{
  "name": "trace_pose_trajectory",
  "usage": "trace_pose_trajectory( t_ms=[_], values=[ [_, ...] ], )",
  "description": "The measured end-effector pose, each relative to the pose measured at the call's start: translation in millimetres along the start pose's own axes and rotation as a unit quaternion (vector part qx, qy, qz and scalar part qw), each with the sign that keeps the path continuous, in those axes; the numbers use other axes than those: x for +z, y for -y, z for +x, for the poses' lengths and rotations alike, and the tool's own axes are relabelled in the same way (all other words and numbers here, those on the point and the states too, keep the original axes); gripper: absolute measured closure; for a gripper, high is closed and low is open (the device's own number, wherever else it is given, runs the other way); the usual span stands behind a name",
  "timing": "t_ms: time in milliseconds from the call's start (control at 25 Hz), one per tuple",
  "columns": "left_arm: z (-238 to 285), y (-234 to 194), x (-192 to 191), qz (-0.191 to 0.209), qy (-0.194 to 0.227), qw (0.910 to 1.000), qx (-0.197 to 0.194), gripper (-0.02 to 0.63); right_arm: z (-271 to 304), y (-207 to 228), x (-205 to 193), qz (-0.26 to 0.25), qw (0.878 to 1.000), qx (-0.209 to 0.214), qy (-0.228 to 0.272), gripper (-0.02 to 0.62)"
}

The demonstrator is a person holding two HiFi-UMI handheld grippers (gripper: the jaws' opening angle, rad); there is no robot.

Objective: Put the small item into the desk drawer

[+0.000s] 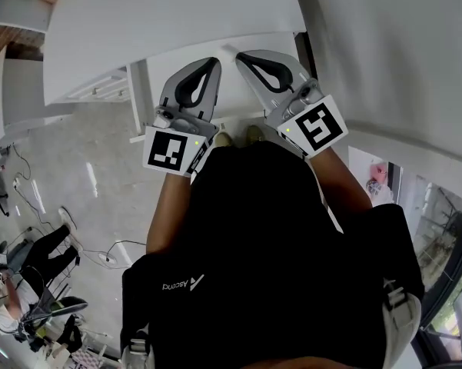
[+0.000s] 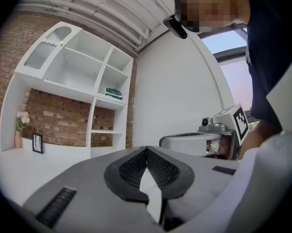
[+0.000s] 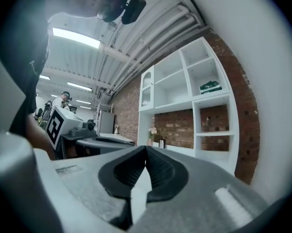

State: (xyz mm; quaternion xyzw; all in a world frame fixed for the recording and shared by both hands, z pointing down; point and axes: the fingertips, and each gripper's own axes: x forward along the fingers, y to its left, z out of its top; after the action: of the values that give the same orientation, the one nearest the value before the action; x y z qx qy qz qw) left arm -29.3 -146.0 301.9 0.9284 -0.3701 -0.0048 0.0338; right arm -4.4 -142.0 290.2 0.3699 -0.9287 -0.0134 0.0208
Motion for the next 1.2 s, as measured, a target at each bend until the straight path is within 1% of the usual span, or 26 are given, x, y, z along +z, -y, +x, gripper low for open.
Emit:
trace_pose_trajectory(
  t_ms=[80, 240, 320, 400, 560, 1200],
  values=[
    [-1.6, 5.8, 10.8, 0.004, 0.008, 0.9999, -0.004, 0.607, -6.9, -3.1, 10.1, -0.008, 1.0, 0.003, 0.018, 0.592],
    [-7.5, 17.7, 20.2, 0.016, 0.013, 0.9997, -0.016, 0.607, -18.4, -10.7, 25.4, 0.009, 0.999, 0.006, 0.045, 0.594],
    [-6.9, 22.3, 24.7, 0.015, 0.019, 0.9995, -0.019, 0.607, -22.3, -13.7, 26.2, 0.006, 0.998, 0.011, 0.054, 0.594],
    [-5.1, 27.8, 29.6, 0.015, 0.031, 0.9991, -0.026, 0.607, -25.8, -14.7, 25.1, 0.005, 0.998, 0.012, 0.056, 0.594],
    [-4.5, 31.0, 32.5, 0.016, 0.035, 0.9988, -0.029, 0.607, -29.4, -11.6, 20.7, -0.003, 0.998, 0.007, 0.054, 0.595],
    [-4.2, 29.2, 28.1, 0.014, 0.025, 0.9993, -0.026, 0.607, -33.4, -4.9, 11.7, 0.007, 0.999, -0.001, 0.048, 0.595]
  ],
)
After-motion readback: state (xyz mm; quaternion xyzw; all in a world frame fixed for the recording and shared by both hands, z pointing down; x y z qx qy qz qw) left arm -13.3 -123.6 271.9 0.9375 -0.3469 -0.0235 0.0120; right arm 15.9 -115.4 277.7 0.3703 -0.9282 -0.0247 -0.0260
